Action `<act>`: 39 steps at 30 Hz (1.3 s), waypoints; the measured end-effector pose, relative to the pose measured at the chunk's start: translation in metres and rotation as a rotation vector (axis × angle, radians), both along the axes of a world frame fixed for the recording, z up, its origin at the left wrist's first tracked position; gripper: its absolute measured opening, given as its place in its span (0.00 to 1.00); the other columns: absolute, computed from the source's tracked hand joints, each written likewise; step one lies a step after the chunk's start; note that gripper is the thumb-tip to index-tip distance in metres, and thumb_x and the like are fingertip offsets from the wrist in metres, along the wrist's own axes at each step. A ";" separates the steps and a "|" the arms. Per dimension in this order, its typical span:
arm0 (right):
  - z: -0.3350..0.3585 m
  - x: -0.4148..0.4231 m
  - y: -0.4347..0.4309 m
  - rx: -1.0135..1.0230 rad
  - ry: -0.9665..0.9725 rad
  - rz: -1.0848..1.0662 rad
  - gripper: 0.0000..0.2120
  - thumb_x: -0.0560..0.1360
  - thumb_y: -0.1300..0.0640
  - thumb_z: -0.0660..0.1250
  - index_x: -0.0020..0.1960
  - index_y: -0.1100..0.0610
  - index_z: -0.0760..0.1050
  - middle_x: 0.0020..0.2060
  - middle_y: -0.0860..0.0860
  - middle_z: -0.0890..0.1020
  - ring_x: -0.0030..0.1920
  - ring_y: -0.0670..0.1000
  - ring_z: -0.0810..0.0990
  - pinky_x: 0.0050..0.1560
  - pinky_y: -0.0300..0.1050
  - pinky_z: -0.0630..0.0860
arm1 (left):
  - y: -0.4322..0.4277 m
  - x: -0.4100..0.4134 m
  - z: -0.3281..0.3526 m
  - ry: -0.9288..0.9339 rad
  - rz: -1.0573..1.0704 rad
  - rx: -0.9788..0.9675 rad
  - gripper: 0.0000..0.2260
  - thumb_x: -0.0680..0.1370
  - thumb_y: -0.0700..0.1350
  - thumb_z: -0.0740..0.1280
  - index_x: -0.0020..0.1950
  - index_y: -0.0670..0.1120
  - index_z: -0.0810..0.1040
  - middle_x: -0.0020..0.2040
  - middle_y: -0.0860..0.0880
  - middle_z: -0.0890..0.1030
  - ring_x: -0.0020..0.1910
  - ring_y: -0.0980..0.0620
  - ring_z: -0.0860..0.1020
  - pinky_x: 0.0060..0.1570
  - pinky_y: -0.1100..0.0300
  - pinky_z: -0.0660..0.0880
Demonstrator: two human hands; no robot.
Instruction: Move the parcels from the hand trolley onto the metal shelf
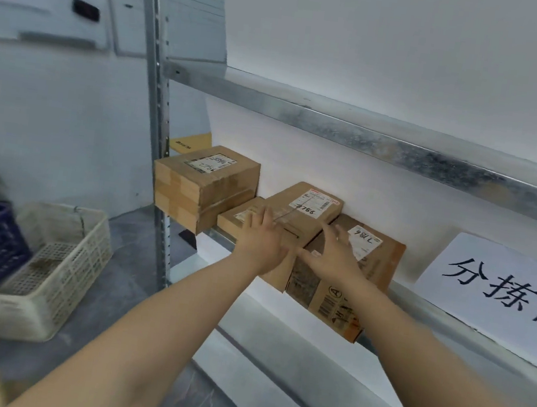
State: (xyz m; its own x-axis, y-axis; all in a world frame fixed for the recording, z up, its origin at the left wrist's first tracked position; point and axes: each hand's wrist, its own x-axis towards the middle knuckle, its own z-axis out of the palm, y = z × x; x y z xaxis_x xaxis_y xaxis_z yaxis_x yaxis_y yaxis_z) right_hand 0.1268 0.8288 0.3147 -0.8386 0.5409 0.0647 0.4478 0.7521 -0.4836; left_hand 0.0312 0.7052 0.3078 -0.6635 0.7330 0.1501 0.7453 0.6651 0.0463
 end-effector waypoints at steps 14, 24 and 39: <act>-0.028 -0.090 -0.177 0.066 -0.072 0.411 0.42 0.70 0.37 0.66 0.75 0.51 0.50 0.75 0.56 0.53 0.75 0.59 0.52 0.71 0.60 0.60 | -0.215 -0.034 -0.039 -0.155 0.362 -0.002 0.32 0.79 0.61 0.52 0.78 0.46 0.48 0.78 0.40 0.48 0.77 0.42 0.46 0.75 0.46 0.46; -0.108 -0.167 -0.350 0.131 -0.237 0.763 0.47 0.70 0.37 0.66 0.75 0.44 0.36 0.76 0.58 0.43 0.76 0.60 0.42 0.73 0.61 0.50 | -0.410 -0.069 -0.105 -0.295 0.664 0.084 0.36 0.78 0.61 0.56 0.78 0.48 0.42 0.78 0.41 0.48 0.77 0.43 0.49 0.75 0.49 0.48; -0.233 -0.198 -0.457 0.109 -0.494 1.081 0.46 0.71 0.38 0.66 0.76 0.44 0.38 0.76 0.57 0.44 0.76 0.60 0.43 0.74 0.61 0.48 | -0.524 -0.031 -0.222 -0.570 1.056 0.123 0.35 0.79 0.60 0.57 0.78 0.48 0.43 0.78 0.41 0.45 0.77 0.42 0.51 0.74 0.48 0.51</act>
State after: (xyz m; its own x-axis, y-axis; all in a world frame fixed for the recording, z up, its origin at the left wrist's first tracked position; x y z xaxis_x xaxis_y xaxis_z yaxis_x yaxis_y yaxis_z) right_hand -0.0713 0.3714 0.0818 -0.8033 -0.4492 -0.3910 -0.3231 0.8803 -0.3474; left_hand 0.0000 0.1814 0.0856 -0.9206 -0.2101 -0.3292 -0.3123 0.9022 0.2976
